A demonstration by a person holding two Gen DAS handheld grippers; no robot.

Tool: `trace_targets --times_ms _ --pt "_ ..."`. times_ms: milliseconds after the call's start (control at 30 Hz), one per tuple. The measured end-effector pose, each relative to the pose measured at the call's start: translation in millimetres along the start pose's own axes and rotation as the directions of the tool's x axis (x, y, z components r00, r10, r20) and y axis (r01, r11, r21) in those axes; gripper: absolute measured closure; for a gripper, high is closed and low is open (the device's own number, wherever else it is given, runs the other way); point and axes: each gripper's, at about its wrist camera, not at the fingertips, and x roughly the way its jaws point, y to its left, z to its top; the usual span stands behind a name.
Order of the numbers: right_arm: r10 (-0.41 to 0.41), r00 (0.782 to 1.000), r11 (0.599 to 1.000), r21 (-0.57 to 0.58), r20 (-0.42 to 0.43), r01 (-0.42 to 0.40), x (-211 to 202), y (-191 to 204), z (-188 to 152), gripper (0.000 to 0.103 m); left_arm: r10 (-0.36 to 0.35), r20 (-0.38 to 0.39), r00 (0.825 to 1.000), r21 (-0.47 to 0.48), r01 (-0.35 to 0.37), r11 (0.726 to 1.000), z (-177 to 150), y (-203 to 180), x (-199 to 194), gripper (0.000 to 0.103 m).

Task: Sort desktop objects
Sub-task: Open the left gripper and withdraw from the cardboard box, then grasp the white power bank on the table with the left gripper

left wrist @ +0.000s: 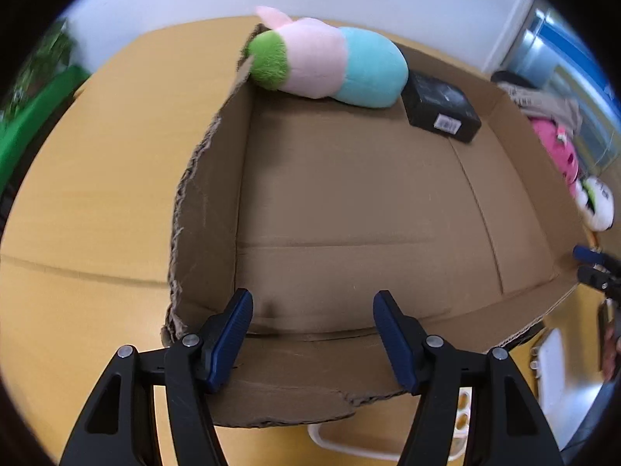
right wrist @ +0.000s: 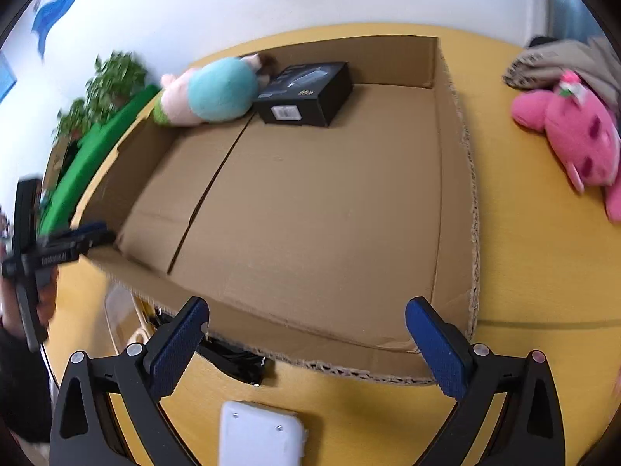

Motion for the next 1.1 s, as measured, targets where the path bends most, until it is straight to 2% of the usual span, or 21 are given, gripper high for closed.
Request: trace_targets --times_ms 133,200,267,333,367,433,467,567,600,633,667,700,733,867,900,933,967,1000,1033,1067,1100 --pt "-0.011 0.999 0.999 0.034 0.046 0.01 -8.4 8.0 -20.2 0.0 0.027 0.032 0.999 0.025 -0.028 0.999 -15.8 0.3 -9.0 0.04" --pt "-0.029 0.998 0.999 0.036 0.055 0.027 -15.8 15.7 -31.7 0.0 0.049 0.088 0.995 0.017 -0.05 0.999 -19.5 3.4 -19.5 0.04" --pt "-0.059 0.994 0.998 0.032 0.089 0.056 -24.6 29.0 -40.6 0.0 0.064 0.181 0.981 -0.004 -0.064 0.998 -27.8 2.4 -40.9 0.04" --pt "-0.133 0.98 0.991 0.011 0.149 0.132 -40.2 49.8 -47.9 0.0 0.057 0.298 0.953 -0.003 -0.059 0.998 -37.3 -5.3 -71.5 0.038" --pt "-0.149 0.972 0.988 0.002 0.182 0.151 -48.5 57.9 -51.9 0.0 0.047 0.353 0.934 0.013 -0.055 0.998 -44.1 -13.3 -87.9 0.036" --pt "-0.163 0.948 0.985 -0.018 0.272 0.174 -68.5 76.7 -62.7 0.0 0.031 0.429 0.903 0.049 -0.057 0.997 -56.4 -30.5 -111.0 0.023" --pt "-0.168 0.936 0.983 -0.024 0.308 0.185 -75.9 82.9 -66.9 0.0 0.026 0.451 0.892 0.068 -0.064 0.996 -62.5 -40.4 -118.0 0.022" --pt "-0.202 0.872 0.968 -0.048 0.445 0.248 -101.6 105.3 -82.6 0.002 0.002 0.483 0.876 0.124 -0.07 0.99 -75.7 -69.2 -125.8 0.024" --pt "-0.201 0.858 0.964 -0.058 0.472 0.258 -106.6 110.6 -86.4 0.014 -0.01 0.478 0.878 0.137 -0.063 0.989 -79.0 -77.0 -125.4 0.036" --pt "-0.201 0.851 0.962 -0.067 0.485 0.265 -110.2 114.2 -88.4 0.027 -0.03 0.466 0.884 0.151 -0.047 0.987 -81.3 -85.2 -123.1 0.075" --pt "-0.211 0.845 0.957 -0.073 0.492 0.282 -113.1 118.0 -89.6 0.067 -0.046 0.442 0.896 0.161 -0.029 0.986 -82.0 -91.1 -120.9 0.097" --pt "-0.221 0.842 0.954 -0.069 0.493 0.291 -114.7 120.1 -90.5 0.094 -0.052 0.414 0.909 0.163 -0.017 0.986 -83.6 -96.2 -117.3 0.1" --pt "-0.216 0.841 0.957 -0.062 0.496 0.283 -116.7 119.6 -91.7 0.094 -0.053 0.404 0.913 0.155 -0.011 0.988 -87.5 -98.1 -115.6 0.1" --pt "-0.196 0.844 0.969 -0.033 0.499 0.244 -121.2 113.3 -96.1 0.094 -0.086 0.392 0.916 0.137 0.034 0.99 -95.6 -100.8 -113.1 0.1" --pt "-0.198 0.845 0.969 -0.03 0.496 0.244 -120.9 113.0 -97.6 0.093 -0.084 0.397 0.914 0.119 0.04 0.992 -96.2 -99.4 -113.5 0.097" --pt "-0.199 0.848 0.97 -0.024 0.492 0.242 -120.3 112.3 -98.5 0.089 -0.078 0.401 0.913 0.108 0.038 0.993 -96.8 -98.2 -114.4 0.088" --pt "-0.196 0.851 0.972 -0.02 0.488 0.236 -119.5 112.1 -98.9 0.074 -0.07 0.407 0.911 0.098 0.033 0.995 -97.1 -96.4 -115.1 0.081" --pt "-0.19 0.854 0.974 -0.017 0.484 0.227 -118.3 111.8 -99.4 0.041 -0.062 0.414 0.908 0.089 0.027 0.996 -96.7 -93.7 -115.2 0.063" --pt "-0.18 0.859 0.977 -0.013 0.478 0.212 -117.1 110.6 -99.1 0.02 -0.054 0.421 0.905 0.078 0.023 0.997 -96.7 -90.6 -115.8 0.047" --pt "-0.167 0.862 0.981 -0.01 0.478 0.196 -116.4 109.7 -99.2 0.0 -0.044 0.431 0.901 0.063 0.019 0.998 -96.3 -86.0 -116.4 0.042" --pt "-0.155 0.86 0.983 -0.013 0.486 0.184 -115.6 109.9 -100.4 0.0 -0.037 0.438 0.898 0.051 0.016 0.999 -95.4 -80.9 -116.7 0.038"
